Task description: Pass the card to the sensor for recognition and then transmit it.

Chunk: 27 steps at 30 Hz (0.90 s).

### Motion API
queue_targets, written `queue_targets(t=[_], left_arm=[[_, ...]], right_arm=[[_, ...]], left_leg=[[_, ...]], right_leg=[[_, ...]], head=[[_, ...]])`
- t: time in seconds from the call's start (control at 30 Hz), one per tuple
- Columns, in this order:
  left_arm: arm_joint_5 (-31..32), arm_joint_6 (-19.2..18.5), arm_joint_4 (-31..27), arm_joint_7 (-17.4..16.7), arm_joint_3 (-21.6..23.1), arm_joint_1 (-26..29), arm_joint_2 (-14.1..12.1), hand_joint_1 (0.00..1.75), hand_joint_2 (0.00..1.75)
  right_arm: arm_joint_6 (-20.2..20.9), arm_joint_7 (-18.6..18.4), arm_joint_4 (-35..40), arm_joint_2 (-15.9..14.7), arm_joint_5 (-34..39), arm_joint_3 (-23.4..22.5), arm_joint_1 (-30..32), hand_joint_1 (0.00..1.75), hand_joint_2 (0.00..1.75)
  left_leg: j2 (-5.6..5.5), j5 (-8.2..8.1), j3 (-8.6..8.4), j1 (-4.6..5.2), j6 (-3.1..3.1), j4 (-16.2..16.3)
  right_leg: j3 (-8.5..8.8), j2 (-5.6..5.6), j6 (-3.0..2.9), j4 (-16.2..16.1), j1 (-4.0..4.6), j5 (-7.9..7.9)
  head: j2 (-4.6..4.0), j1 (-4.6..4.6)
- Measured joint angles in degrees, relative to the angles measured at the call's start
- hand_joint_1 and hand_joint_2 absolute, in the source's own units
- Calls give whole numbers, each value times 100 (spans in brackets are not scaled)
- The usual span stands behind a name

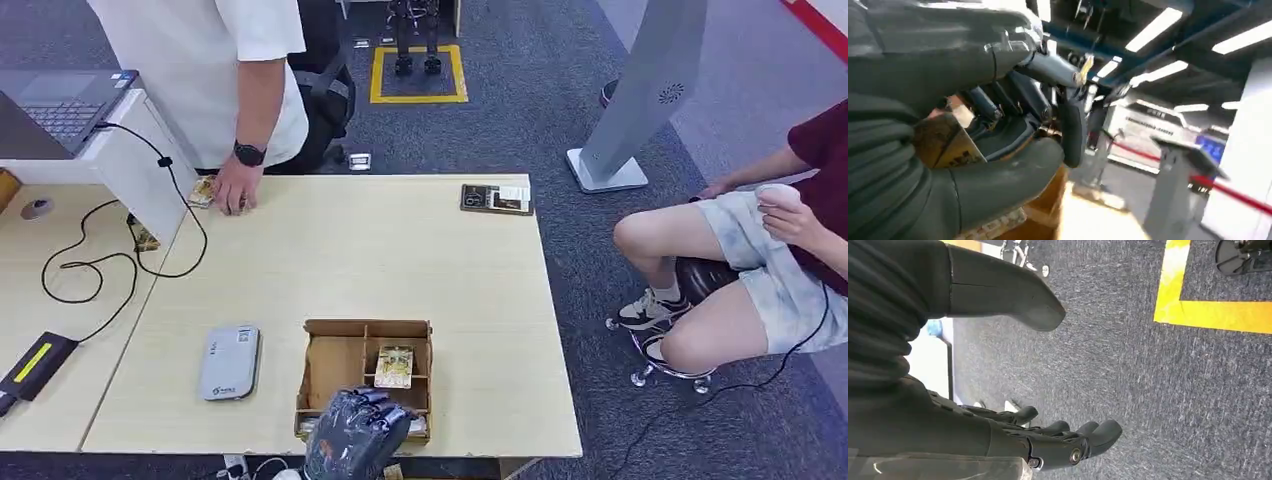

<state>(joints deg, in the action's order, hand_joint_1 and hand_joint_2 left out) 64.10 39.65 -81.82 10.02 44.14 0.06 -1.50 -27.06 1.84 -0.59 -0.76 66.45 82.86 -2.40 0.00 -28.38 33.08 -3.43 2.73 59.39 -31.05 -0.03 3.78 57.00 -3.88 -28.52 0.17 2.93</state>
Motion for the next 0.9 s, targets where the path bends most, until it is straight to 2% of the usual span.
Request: queue_targets(t=[0.07, 0.2, 0.33, 0.5, 0.67, 0.8, 0.9], left_arm=[[-218, 7, -183, 561, -420, 125, 235, 175, 175], [-581, 9, -452, 1270, -1192, 311, 634, 175, 175], [-861, 9, -596, 1725, -1683, 409, 920, 175, 175], [-1056, 9, -688, 1903, -2063, 458, 1147, 175, 175], [-1351, 9, -743, 2001, -2235, 436, 1269, 175, 175], [-1702, 9, -771, 1789, -2294, 302, 1320, 175, 175], [-2073, 9, -765, 1453, -2312, -31, 1313, 175, 175]], right_arm=[[-11, -2, 0, 15, 0, 0, 4, 0, 175], [-31, -7, 2, 31, -2, 0, 17, 0, 175], [-46, -9, 2, 48, -9, 0, 18, 0, 175], [-57, -31, 2, 66, -24, 2, 17, 0, 175], [-83, -46, 4, 81, -39, 18, 12, 0, 175], [-103, -70, 4, 94, -74, 50, 6, 0, 175], [-114, -105, 4, 98, -146, 105, -18, 0, 175]], left_leg=[[2, 0, -1, 0, 0, 0], [1, 1, -3, 0, 0, 0], [1, 1, -3, 0, 1, 0], [0, 1, -3, 0, 1, 0], [0, 1, -3, 0, 1, 0], [0, 1, -4, 0, 1, 0], [-1, 9, -2, 0, -5, 0]], right_leg=[[0, 2, 0, 0, 0, 0], [0, 0, 0, 0, 0, 0], [2, 1, 0, 1, 0, 1], [2, 0, 0, 1, 0, 0], [2, 0, 0, 1, 0, 0], [2, 0, 0, 1, 0, 1], [2, -1, 4, 1, 0, 6]], head=[[0, 0], [0, 2], [0, 0], [0, -2], [0, -2], [0, -2], [0, -2]])
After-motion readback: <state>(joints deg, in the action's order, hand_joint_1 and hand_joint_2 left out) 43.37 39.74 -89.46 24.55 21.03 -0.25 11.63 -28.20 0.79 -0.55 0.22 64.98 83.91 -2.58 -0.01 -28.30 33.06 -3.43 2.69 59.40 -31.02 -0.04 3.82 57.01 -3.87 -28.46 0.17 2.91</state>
